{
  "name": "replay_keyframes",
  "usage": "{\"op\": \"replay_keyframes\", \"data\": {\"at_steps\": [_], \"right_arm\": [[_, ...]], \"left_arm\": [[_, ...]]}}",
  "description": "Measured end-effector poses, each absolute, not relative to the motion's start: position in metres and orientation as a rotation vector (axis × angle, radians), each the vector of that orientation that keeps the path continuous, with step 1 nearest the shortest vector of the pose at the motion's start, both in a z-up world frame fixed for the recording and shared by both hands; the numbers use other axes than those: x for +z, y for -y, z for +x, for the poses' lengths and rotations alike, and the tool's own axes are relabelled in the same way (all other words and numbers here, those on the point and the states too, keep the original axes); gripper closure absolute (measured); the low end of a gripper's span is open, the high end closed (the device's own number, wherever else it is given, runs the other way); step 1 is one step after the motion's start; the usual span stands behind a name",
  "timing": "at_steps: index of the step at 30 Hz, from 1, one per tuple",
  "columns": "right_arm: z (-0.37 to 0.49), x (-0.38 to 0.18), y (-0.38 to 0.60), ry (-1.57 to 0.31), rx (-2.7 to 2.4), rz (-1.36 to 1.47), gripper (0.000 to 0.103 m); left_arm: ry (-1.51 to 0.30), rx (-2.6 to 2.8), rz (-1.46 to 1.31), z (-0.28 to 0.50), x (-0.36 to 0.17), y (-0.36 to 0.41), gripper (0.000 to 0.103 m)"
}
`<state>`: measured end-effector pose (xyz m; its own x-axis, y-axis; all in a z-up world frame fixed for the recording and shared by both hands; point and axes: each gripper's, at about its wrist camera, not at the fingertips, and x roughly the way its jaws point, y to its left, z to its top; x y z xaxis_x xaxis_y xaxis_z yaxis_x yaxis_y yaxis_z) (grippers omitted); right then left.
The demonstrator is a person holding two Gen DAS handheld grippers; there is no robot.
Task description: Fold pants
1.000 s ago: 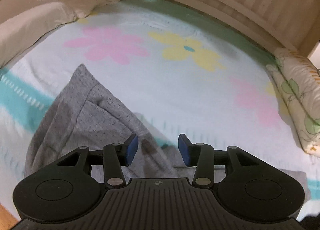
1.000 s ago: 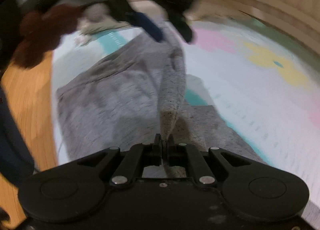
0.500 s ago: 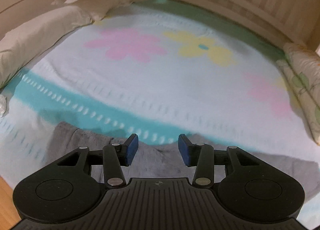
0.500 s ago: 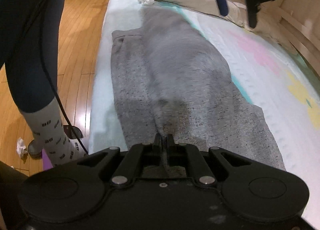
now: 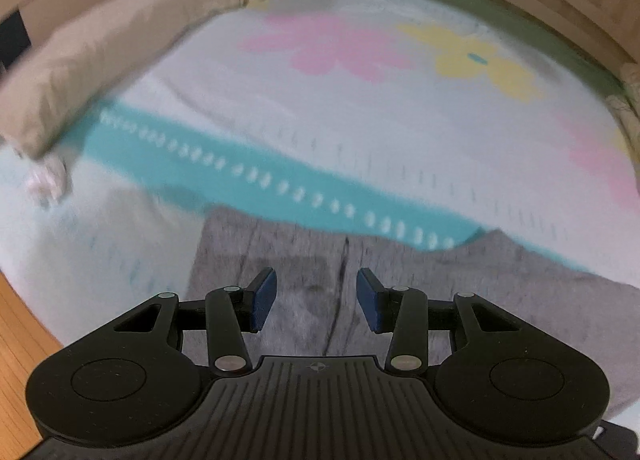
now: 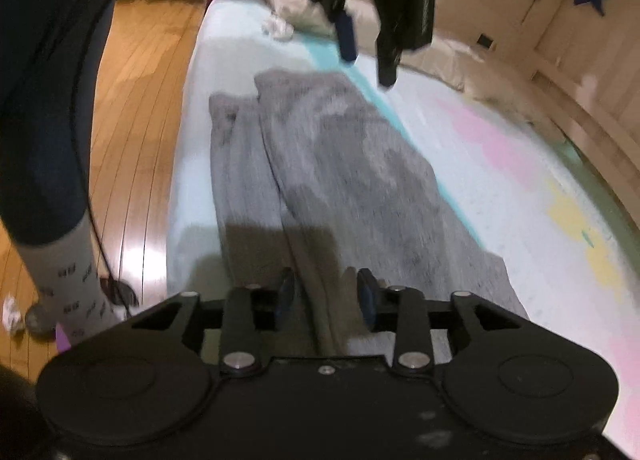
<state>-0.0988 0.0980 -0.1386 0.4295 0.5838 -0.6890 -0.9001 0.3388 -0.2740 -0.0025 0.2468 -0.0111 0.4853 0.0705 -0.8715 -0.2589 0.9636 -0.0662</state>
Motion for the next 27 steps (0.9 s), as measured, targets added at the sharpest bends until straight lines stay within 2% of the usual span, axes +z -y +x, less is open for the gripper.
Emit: {"op": "replay_keyframes", "data": {"at_steps": [12, 13, 15, 16, 21, 27], "right_arm": [[-0.073, -0.149, -0.169, -0.588, 0.977, -0.575, 0.067], [-0.069, -0.149, -0.172, -0.597, 0.973, -0.562, 0.068], [-0.058, -0.146, -0.175, -0.638, 0.974, -0.487, 0.088], [-0.052, -0.143, -0.174, -0.671, 0.974, -0.432, 0.091], [-0.036, -0.115, -0.147, -0.77, 1.024, -0.124, 0.091], [-0.059, -0.13, -0.149, -0.813, 1.111, -0.258, 0.091]], "left_arm": [[-1.009, 0.194, -0.363, -0.009, -0.011, -0.274, 0.06], [-1.005, 0.194, -0.367, -0.009, -0.01, -0.275, 0.06], [-0.995, 0.196, -0.373, -0.012, -0.009, -0.277, 0.06], [-0.991, 0.197, -0.373, -0.013, -0.009, -0.278, 0.06], [-0.939, 0.202, -0.353, -0.019, 0.0, -0.278, 0.06], [-0.939, 0.178, -0.307, -0.016, 0.001, -0.264, 0.06]]}}
